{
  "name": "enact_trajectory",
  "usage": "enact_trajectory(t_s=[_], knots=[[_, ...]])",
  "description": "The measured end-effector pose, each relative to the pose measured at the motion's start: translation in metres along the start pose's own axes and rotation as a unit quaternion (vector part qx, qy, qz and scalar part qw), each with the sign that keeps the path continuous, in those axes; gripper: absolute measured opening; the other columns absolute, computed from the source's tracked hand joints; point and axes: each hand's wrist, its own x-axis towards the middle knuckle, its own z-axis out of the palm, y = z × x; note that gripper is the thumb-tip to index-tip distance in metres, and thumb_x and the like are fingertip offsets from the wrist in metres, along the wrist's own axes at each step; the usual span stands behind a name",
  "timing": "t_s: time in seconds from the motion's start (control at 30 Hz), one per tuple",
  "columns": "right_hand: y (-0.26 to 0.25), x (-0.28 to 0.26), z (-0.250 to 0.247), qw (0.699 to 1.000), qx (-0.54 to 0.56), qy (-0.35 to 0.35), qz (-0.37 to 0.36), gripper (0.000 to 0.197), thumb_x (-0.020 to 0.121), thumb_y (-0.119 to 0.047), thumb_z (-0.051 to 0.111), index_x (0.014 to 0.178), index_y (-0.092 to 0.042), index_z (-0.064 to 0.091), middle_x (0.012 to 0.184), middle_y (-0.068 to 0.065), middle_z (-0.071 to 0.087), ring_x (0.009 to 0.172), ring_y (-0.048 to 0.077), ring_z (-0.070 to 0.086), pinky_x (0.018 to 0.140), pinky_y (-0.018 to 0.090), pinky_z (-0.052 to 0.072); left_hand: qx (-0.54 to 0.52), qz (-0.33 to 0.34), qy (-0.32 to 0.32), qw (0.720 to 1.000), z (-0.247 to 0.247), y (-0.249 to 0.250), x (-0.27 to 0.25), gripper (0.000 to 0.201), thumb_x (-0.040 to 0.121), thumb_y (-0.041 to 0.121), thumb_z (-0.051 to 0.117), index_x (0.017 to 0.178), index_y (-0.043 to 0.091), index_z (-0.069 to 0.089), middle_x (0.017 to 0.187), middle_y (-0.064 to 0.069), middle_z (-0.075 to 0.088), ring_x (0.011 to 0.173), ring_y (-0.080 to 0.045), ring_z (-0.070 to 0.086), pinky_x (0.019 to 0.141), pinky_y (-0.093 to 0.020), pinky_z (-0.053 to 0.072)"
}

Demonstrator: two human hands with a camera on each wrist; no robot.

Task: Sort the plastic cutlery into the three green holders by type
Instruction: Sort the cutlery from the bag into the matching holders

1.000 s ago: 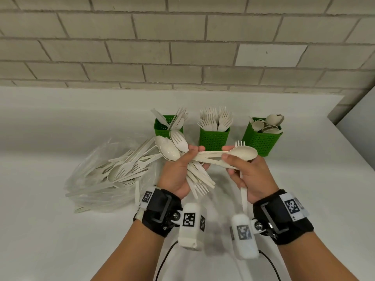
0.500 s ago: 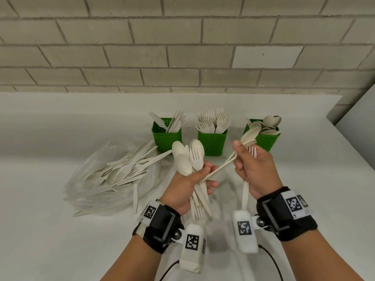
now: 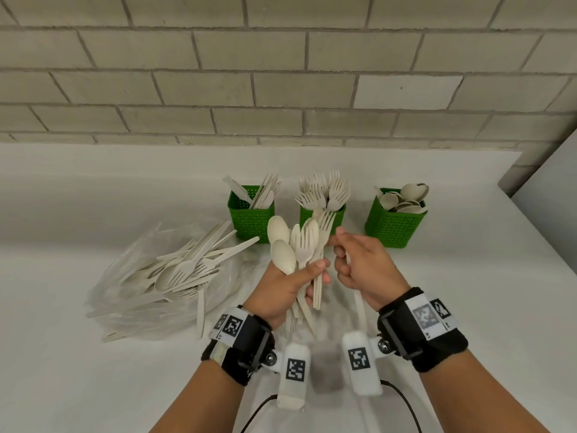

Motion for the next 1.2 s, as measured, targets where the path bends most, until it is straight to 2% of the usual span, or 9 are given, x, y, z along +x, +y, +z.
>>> enact_trajectory(t_s=[0.13,0.2,0.3,0.43,0.53,0.63,0.77,1.0,1.2], knots=[[0.000,0.005,-0.016,0.997,-0.045,0.046,-0.046,0.053,0.104,-0.036,0.030,0.095,-0.010,0.075,0.059,-0.008,0.055,0.056,0.006,0.051,0.058,0.022,0.040,-0.046,-0.013,0.026,0.998,-0.009,0.001,0.002,0.043,0.076,0.029,0.069,0.106,-0.002,0.063,0.070,-0.005,0.065,0.064,-0.013,0.062,0.058,-0.024,0.049],[-0.004,0.007,-0.018,0.996,-0.032,0.054,-0.069,0.054,0.104,-0.038,0.029,0.100,-0.008,0.074,0.045,-0.010,0.042,0.044,0.008,0.038,0.047,0.022,0.032,-0.060,-0.020,0.021,0.998,-0.010,0.001,0.002,0.034,0.082,0.021,0.067,0.105,-0.003,0.062,0.069,-0.007,0.061,0.060,-0.017,0.061,0.057,-0.025,0.051],[-0.011,0.010,-0.017,0.992,-0.021,0.054,-0.116,0.041,0.101,-0.032,0.042,0.098,-0.007,0.074,0.044,-0.001,0.040,0.040,0.013,0.036,0.041,0.025,0.034,-0.047,-0.011,0.001,0.999,-0.009,0.000,0.001,0.022,0.088,0.014,0.065,0.102,-0.003,0.063,0.070,-0.008,0.062,0.057,-0.017,0.060,0.058,-0.025,0.052],[-0.016,0.012,-0.016,0.988,-0.044,0.014,-0.150,0.013,0.080,-0.022,0.074,0.090,-0.014,0.076,0.059,0.009,0.065,0.045,0.021,0.049,0.044,0.027,0.046,-0.029,-0.021,-0.045,0.998,-0.006,0.003,-0.002,0.025,0.084,0.016,0.071,0.100,-0.001,0.064,0.069,-0.006,0.064,0.052,-0.019,0.058,0.052,-0.026,0.049],[-0.012,0.016,-0.017,0.988,-0.050,0.010,-0.146,0.026,0.065,-0.019,0.083,0.088,-0.010,0.076,0.067,0.022,0.065,0.046,0.019,0.049,0.040,0.023,0.043,-0.030,-0.006,-0.059,0.998,-0.006,0.003,-0.001,0.027,0.088,0.006,0.064,0.115,0.006,0.060,0.081,0.001,0.071,0.070,-0.016,0.065,0.060,-0.026,0.054],[-0.005,0.020,-0.016,0.991,-0.047,0.026,-0.123,0.027,0.062,-0.018,0.085,0.075,0.001,0.070,0.057,0.012,0.061,0.041,0.014,0.046,0.041,0.022,0.039,-0.007,0.020,-0.088,0.996,-0.008,0.001,-0.002,0.030,0.086,0.002,0.067,0.115,0.005,0.061,0.103,-0.006,0.071,0.095,-0.025,0.066,0.083,-0.030,0.052],[-0.012,0.029,-0.026,0.990,-0.035,0.069,-0.117,0.037,0.063,-0.026,0.083,0.074,0.005,0.067,0.054,0.012,0.059,0.037,0.017,0.044,0.036,0.022,0.036,0.012,0.005,-0.078,0.997,-0.014,-0.001,-0.004,0.013,0.083,0.009,0.067,0.093,0.001,0.064,0.074,-0.008,0.064,0.058,-0.022,0.058,0.059,-0.029,0.050],[-0.082,0.060,-0.051,0.941,-0.087,0.235,-0.228,0.025,0.074,-0.022,0.083,0.076,-0.003,0.067,0.069,0.005,0.069,0.041,0.020,0.058,0.038,0.023,0.045,-0.069,-0.030,0.040,0.996,-0.026,-0.001,0.000,0.028,0.081,0.023,0.067,0.103,0.006,0.065,0.073,-0.005,0.061,0.052,-0.018,0.053,0.047,-0.025,0.041],[-0.082,0.092,-0.039,0.890,-0.291,0.185,-0.299,0.018,0.078,-0.025,0.080,0.078,-0.010,0.069,0.081,0.014,0.067,0.056,0.024,0.062,0.044,0.024,0.050,-0.100,-0.032,0.039,0.994,-0.027,0.003,0.000,0.029,0.084,0.022,0.063,0.107,0.005,0.062,0.078,-0.007,0.064,0.050,-0.017,0.052,0.049,-0.028,0.047]])
